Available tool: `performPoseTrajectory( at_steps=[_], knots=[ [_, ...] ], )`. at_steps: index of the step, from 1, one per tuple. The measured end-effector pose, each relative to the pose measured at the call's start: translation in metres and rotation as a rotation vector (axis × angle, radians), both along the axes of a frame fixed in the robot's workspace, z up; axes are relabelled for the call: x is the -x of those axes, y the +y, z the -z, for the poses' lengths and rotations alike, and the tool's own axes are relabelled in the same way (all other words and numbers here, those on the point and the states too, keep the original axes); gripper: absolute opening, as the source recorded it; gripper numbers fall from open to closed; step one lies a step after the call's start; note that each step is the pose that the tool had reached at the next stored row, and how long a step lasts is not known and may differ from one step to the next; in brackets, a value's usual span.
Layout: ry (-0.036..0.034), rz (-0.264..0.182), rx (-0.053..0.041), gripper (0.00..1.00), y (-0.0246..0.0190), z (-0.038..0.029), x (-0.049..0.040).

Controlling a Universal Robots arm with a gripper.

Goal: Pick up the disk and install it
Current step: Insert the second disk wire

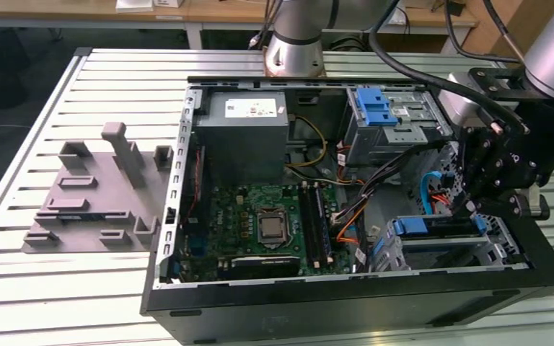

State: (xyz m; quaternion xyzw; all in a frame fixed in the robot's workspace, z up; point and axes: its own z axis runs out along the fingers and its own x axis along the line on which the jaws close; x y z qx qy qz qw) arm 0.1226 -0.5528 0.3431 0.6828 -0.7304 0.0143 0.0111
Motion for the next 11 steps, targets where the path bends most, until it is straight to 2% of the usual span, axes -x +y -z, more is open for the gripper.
performPoseTrajectory(
  at_steps=[3,7,11],
  knots=[
    [-0.0004,0.000,0.0000,0.11,0.0000,-0.0001,0.0006],
    [-0.0036,0.000,0.0001,0.11,-0.0001,-0.0003,0.0064],
    [-0.0037,0.000,-0.0001,0.11,0.0000,-0.0062,0.0072]
  ],
)
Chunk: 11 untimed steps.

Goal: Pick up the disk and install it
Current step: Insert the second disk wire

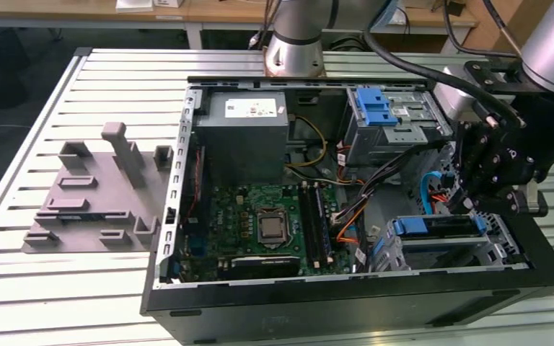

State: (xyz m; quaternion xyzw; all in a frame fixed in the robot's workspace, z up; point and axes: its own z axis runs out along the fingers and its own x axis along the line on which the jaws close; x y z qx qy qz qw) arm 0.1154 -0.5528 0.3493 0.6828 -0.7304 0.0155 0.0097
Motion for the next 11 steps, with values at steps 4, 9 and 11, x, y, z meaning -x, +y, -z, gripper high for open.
performPoseTrajectory(
  at_steps=[4,9,11],
  knots=[
    [-0.0039,0.000,-0.0001,0.11,0.0000,-0.0008,0.0096],
    [-0.0070,0.000,0.0000,0.11,0.0000,-0.0055,0.0154],
    [-0.0070,0.000,-0.0002,0.11,0.0001,-0.0095,0.0161]
  ],
)
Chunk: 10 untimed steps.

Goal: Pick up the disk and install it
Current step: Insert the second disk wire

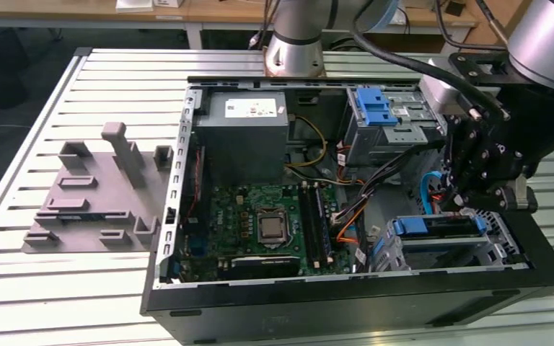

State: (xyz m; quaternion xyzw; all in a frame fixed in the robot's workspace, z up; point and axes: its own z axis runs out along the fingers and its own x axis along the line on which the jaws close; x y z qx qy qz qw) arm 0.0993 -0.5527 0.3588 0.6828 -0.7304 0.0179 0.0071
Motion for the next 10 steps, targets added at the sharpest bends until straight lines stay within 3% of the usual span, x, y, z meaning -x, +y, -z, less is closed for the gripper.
performPoseTrajectory(
  at_steps=[6,10],
  knots=[
    [0.0000,0.000,0.0001,0.11,0.0026,-0.0137,0.0011],
    [0.0000,0.000,0.0001,0.11,0.0058,-0.0163,0.0026]
  ],
)
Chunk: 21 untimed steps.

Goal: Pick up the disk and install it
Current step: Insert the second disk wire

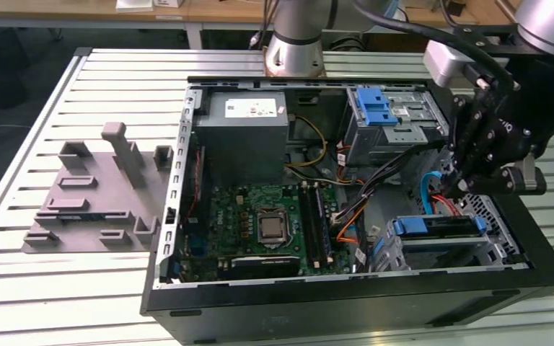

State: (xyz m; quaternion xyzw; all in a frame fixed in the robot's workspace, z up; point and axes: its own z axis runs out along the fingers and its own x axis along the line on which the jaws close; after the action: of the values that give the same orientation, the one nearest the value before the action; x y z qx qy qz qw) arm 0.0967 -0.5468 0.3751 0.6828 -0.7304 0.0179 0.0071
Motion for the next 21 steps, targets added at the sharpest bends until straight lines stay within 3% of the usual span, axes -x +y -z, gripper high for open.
performPoseTrajectory(
  at_steps=[6,12,21],
  knots=[
    [-0.0007,0.000,0.0001,0.11,0.0008,-0.0004,0.0052],
    [-0.0007,0.000,-0.0001,0.11,0.0037,-0.0059,0.0053],
    [-0.0008,0.000,0.0000,0.11,0.0168,-0.0099,0.0053]
  ],
)
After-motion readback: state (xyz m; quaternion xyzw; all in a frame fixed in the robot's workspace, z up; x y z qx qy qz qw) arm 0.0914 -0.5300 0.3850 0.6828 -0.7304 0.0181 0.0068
